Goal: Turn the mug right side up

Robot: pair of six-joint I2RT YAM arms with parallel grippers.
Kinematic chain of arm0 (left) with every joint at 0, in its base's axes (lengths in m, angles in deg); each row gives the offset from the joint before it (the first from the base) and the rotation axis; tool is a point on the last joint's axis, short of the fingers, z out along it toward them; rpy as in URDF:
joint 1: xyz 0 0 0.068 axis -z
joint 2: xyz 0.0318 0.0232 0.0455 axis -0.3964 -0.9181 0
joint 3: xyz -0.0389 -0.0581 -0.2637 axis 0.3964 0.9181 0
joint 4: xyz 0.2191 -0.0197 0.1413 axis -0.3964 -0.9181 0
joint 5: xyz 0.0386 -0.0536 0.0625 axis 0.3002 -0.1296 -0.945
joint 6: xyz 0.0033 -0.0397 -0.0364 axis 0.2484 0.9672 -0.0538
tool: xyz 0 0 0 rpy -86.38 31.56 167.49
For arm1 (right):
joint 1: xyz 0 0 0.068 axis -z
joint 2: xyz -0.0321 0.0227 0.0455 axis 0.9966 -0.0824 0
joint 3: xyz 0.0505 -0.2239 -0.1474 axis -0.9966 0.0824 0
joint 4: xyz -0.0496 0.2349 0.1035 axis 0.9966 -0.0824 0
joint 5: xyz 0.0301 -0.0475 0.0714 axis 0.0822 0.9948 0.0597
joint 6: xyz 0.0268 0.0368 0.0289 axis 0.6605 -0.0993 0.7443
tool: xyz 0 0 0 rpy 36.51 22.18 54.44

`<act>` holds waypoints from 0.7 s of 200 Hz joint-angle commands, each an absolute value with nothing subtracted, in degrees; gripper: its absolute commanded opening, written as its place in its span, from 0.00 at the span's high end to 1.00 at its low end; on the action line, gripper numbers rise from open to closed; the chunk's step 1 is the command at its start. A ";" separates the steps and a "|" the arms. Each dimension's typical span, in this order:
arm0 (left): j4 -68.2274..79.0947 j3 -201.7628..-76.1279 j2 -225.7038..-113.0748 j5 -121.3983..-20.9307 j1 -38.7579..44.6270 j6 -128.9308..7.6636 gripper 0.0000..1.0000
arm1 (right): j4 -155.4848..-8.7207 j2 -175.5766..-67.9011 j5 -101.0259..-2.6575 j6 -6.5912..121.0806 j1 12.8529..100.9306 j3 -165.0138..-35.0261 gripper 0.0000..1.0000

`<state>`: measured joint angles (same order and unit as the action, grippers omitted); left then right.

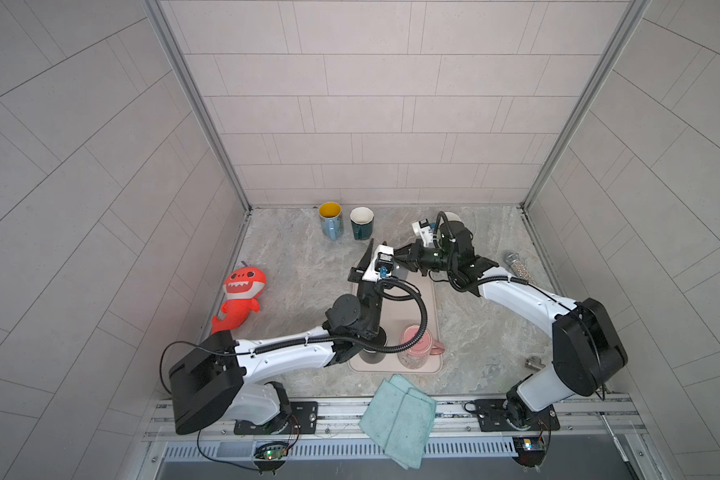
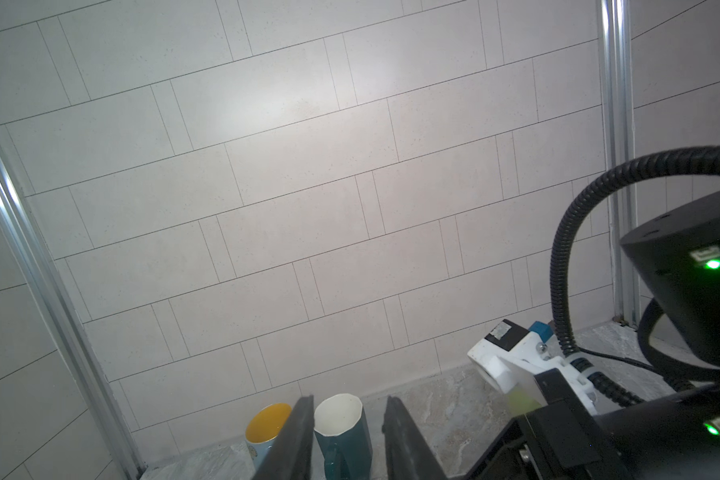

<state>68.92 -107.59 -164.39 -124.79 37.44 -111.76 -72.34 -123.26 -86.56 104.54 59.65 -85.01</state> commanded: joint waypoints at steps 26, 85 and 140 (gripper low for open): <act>73.89 -106.58 -161.97 -127.41 37.64 -115.59 0.67 | -70.51 -126.05 -86.63 98.40 60.60 -89.57 1.00; 76.76 -105.73 -161.23 -129.41 37.47 -119.32 0.68 | -74.01 -130.20 -83.04 88.06 61.66 -95.10 1.00; 76.95 -105.57 -161.36 -130.87 35.36 -120.02 0.67 | -72.92 -135.49 -78.50 80.61 62.60 -98.05 1.00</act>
<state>74.07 -106.15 -162.16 -129.59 36.63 -119.30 -76.73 -134.12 -81.10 86.02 62.20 -95.93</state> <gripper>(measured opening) 0.327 0.048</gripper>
